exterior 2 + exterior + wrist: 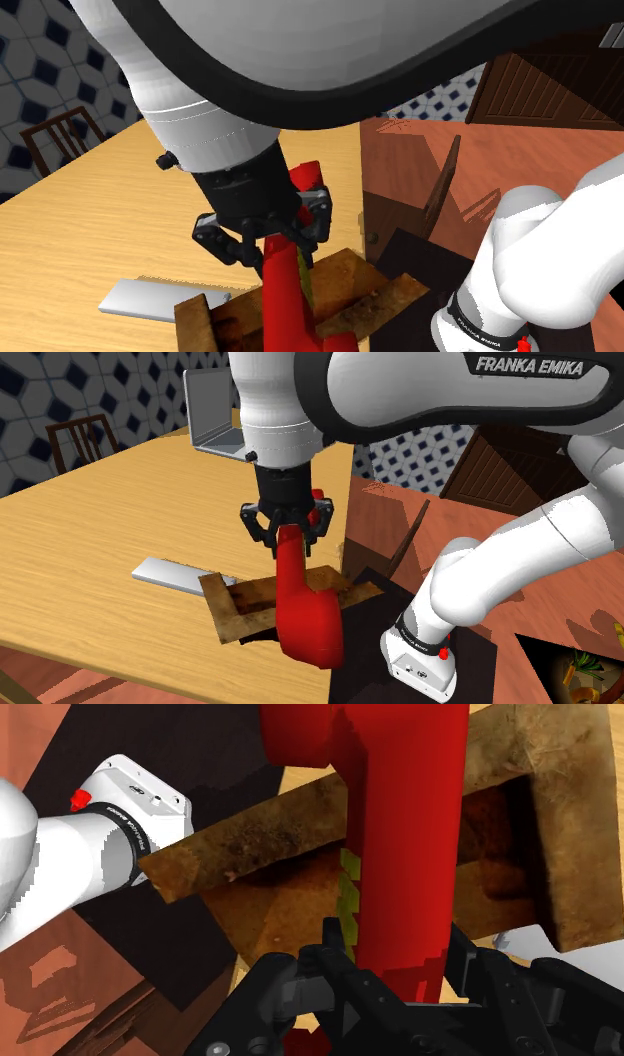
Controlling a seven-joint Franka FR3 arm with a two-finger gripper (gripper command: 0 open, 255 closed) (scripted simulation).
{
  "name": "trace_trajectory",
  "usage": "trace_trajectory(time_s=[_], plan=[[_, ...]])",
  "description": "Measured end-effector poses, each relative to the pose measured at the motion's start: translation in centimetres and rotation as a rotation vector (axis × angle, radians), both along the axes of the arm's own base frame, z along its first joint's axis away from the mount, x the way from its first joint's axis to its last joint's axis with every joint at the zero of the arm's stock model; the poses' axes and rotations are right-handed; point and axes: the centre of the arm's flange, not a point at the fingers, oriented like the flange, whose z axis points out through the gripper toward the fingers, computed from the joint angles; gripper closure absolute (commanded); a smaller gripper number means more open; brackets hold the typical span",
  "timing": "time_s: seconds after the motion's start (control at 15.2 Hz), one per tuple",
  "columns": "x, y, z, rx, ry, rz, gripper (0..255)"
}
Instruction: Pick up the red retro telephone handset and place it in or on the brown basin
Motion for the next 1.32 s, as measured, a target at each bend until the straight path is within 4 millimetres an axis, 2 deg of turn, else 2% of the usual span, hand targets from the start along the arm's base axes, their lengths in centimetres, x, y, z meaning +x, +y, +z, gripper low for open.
trace_trajectory(time_s=[0.26,0.66,0.73,1.12,1.19,1.32], plan=[[-0.1,0.1,-2.1,0.0,0.0,0.0,255],[0.0,0.1,-2.7,0.0,-0.001,0.0,255],[0.0,0.1,-2.7,0.0,0.0,0.0,0],[0.0,0.1,-2.6,0.001,-0.002,0.0,0],[0.2,0.2,-2.1,0.001,-0.002,0.0,0],[0.5,0.3,0.3,0.001,-0.003,0.0,0]])
